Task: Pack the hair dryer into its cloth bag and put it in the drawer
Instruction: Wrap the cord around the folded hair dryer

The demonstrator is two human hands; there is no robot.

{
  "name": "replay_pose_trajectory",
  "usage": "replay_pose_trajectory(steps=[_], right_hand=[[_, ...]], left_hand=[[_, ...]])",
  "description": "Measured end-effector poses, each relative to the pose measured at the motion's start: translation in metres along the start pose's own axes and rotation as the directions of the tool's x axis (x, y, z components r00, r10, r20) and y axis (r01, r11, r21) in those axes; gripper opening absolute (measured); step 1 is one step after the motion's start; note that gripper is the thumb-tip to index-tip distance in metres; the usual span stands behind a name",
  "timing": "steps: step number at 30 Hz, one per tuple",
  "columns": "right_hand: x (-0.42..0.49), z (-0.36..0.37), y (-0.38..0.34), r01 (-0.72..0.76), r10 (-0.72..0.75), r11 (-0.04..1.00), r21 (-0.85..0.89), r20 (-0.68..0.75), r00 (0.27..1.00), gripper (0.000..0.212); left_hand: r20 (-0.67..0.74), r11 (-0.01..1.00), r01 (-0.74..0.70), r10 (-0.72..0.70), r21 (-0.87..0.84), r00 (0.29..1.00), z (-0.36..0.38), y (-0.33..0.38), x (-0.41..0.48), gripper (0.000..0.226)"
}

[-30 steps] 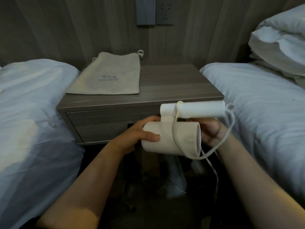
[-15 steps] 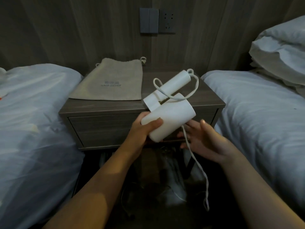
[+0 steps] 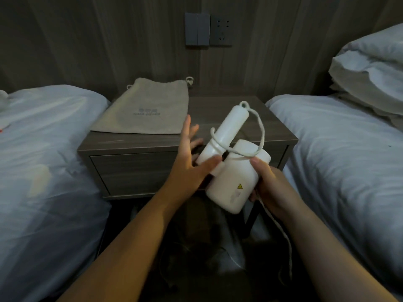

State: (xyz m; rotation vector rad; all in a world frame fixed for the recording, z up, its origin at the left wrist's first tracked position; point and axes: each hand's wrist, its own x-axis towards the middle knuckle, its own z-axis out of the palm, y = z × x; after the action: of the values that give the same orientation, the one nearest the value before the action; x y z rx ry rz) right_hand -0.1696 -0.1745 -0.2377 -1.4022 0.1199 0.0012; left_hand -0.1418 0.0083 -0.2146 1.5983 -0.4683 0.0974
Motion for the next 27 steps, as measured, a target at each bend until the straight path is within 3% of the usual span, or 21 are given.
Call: replay_pose_trajectory(steps=[5,8,12,15,23,27], right_hand=[[-0.002,0.005,0.0,0.002,0.001,0.997,-0.08,0.039,0.999,0.048],[-0.002,0.006,-0.003,-0.036,0.036,0.999,0.023,-0.021,0.999,0.04],[0.0,-0.001,-0.008,-0.028,0.032,0.997,0.078,-0.048,0.998,0.051],[0.001,-0.006,-0.009,0.009,-0.008,1.0,0.025,-0.047,0.999,0.064],[-0.002,0.004,0.001,-0.036,0.026,0.996,0.079,0.123,0.992,0.048],[-0.005,0.006,-0.004,-0.089,0.094,0.995,-0.05,0.103,0.99,0.046]], left_hand=[[0.141,0.996,-0.034,0.023,0.081,0.99,-0.009,0.009,-0.001,0.058],[0.136,0.999,0.014,-0.02,0.045,0.99,-0.006,-0.001,-0.004,0.048],[0.199,0.988,0.154,-0.152,0.005,0.968,0.005,-0.01,-0.006,0.072],[0.151,0.972,0.222,-0.21,-0.071,0.966,0.014,-0.017,-0.006,0.079],[-0.125,0.984,0.172,-0.178,-0.054,0.976,0.018,-0.01,-0.009,0.11],[-0.125,0.98,0.195,-0.197,-0.029,0.972,0.015,-0.006,-0.011,0.114]])
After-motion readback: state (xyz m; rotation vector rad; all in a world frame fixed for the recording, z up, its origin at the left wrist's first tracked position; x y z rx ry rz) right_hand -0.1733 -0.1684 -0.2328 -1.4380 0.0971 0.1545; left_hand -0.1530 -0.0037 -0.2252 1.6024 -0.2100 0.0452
